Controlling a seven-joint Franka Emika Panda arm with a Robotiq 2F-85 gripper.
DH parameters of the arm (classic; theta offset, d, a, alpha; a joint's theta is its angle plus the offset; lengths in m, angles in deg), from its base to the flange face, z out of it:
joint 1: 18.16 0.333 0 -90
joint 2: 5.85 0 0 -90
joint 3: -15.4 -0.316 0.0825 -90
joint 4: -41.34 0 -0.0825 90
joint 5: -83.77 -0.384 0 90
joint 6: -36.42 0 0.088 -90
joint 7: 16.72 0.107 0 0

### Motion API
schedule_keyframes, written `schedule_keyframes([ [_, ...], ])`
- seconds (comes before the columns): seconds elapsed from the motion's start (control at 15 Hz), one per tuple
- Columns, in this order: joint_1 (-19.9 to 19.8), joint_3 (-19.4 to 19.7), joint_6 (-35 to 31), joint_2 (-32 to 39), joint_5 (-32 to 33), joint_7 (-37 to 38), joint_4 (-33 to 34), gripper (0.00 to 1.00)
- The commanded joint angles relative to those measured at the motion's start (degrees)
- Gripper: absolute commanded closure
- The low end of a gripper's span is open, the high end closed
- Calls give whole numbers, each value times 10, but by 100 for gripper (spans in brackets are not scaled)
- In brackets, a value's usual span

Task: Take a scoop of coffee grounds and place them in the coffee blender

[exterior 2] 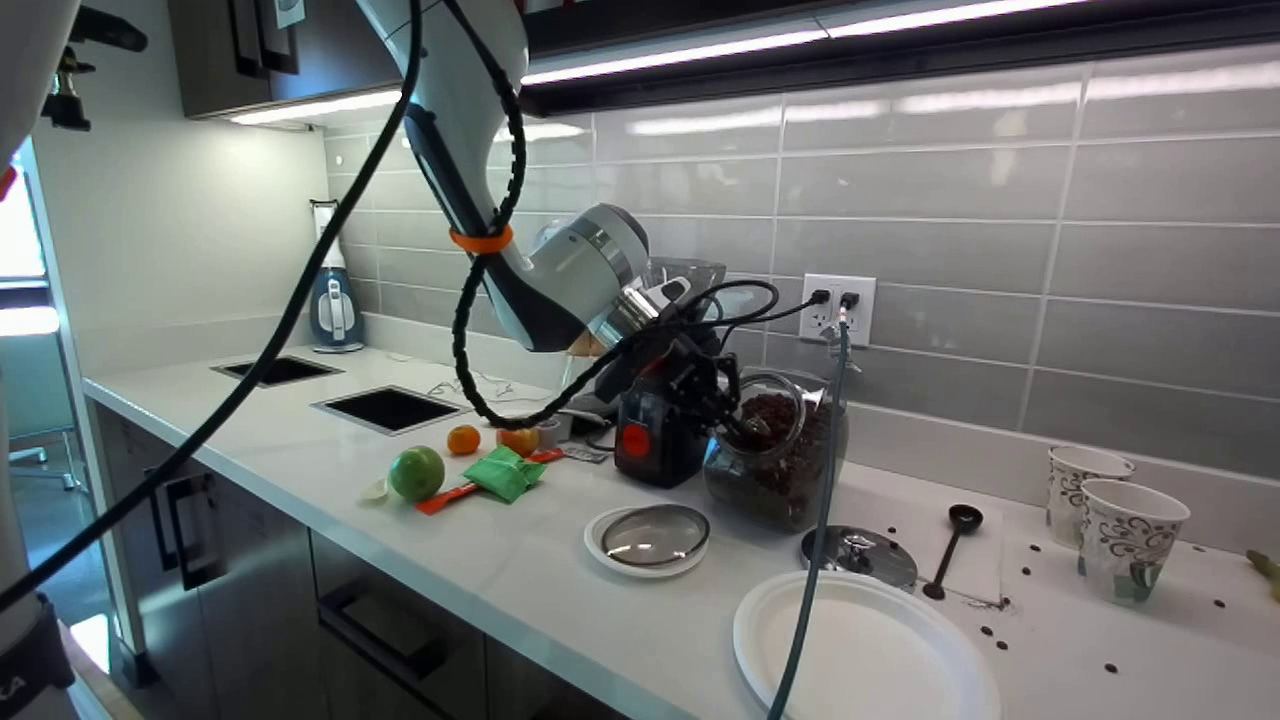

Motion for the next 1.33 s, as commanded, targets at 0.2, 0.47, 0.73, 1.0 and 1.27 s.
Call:
schedule_keyframes([
  [0.2,-14,-46,64,-77,22,64,-79,99],
  [0.47,-24,-60,99,-113,-3,62,-118,99],
  [0.73,-33,-65,145,-151,-22,57,-153,99],
  [1.0,-34,-72,195,-177,-44,44,-176,99],
  [1.27,-29,-86,230,-214,-55,28,-201,99],
])
